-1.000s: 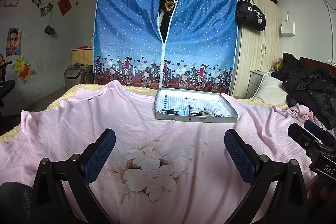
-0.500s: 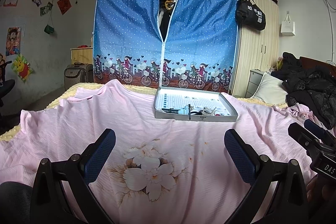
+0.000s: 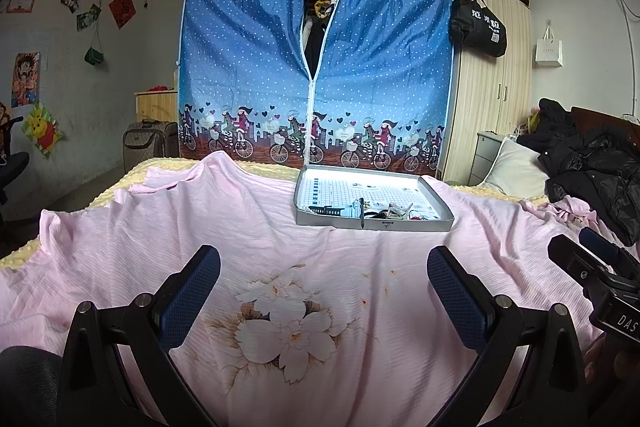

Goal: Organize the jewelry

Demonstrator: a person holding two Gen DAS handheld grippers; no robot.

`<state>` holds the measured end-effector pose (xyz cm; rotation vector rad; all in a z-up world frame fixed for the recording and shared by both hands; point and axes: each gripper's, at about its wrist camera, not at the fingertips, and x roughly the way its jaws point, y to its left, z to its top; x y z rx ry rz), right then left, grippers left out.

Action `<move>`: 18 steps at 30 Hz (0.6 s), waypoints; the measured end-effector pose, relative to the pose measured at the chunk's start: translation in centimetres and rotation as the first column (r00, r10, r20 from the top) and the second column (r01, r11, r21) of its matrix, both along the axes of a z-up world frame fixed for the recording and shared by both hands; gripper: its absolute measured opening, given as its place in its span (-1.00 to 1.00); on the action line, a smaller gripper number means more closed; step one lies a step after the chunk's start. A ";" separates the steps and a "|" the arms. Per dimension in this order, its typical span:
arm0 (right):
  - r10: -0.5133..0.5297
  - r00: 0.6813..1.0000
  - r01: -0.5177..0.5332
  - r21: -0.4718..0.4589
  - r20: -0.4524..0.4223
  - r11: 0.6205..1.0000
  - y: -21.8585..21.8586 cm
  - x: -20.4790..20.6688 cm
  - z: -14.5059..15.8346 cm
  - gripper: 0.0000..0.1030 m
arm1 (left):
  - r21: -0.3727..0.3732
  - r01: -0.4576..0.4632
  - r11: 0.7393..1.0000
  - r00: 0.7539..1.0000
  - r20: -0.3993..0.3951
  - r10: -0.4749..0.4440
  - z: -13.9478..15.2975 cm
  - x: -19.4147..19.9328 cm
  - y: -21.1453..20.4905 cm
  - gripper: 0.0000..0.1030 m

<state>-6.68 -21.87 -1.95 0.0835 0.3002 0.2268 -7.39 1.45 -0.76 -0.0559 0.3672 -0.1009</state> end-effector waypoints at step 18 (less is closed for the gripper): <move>0.002 1.000 -0.002 -0.001 -0.013 1.000 -0.1 -0.3 -0.5 1.00 | 0.052 -0.077 0.996 0.994 -0.077 0.081 -0.4 0.4 -0.5 0.97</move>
